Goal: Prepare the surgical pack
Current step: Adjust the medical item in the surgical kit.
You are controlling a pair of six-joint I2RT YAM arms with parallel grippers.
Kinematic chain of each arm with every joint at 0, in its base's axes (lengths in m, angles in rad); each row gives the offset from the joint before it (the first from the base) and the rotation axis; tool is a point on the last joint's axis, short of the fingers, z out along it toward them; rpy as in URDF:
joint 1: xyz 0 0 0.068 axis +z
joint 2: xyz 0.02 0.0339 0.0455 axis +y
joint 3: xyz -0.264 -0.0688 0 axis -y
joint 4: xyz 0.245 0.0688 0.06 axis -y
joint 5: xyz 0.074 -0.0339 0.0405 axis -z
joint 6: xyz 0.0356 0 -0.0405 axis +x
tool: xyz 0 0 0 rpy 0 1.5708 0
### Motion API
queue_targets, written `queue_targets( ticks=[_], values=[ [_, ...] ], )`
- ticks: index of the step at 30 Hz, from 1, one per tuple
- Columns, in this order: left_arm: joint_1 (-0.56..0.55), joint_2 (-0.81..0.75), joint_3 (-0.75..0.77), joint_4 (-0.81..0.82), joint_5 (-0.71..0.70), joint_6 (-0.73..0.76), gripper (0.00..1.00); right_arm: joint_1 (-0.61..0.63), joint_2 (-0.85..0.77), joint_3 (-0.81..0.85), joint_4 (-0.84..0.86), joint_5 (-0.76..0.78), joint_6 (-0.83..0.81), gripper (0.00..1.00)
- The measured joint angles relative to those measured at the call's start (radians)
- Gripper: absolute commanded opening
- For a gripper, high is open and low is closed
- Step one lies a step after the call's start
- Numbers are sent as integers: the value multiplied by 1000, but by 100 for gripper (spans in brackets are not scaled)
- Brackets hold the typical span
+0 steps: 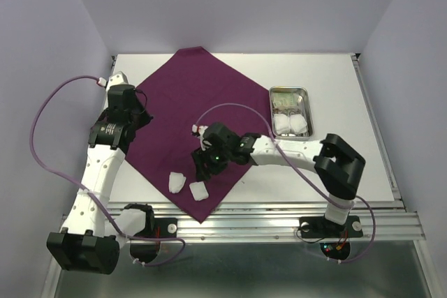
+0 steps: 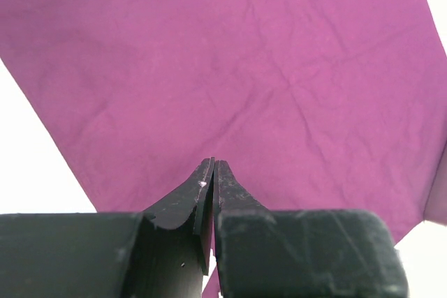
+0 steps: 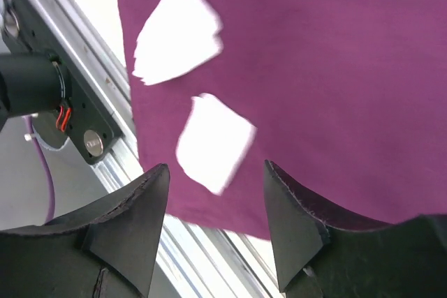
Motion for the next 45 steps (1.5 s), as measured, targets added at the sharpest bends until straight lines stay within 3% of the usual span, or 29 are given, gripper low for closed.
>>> queue_targets(
  ticks=[9, 19, 32, 45],
  values=[
    [6, -56, 91, -44, -34, 0, 15, 68, 245, 170, 34, -79, 121, 67],
    [6, -63, 100, -84, -47, 7, 15, 68, 351, 299, 28, -123, 300, 66],
    [6, -77, 100, -109, -40, 19, 15, 69, 385, 305, -20, -93, 444, 65],
    [6, -89, 90, -108, -25, 20, 15, 69, 425, 327, 29, -125, 486, 59]
  ],
)
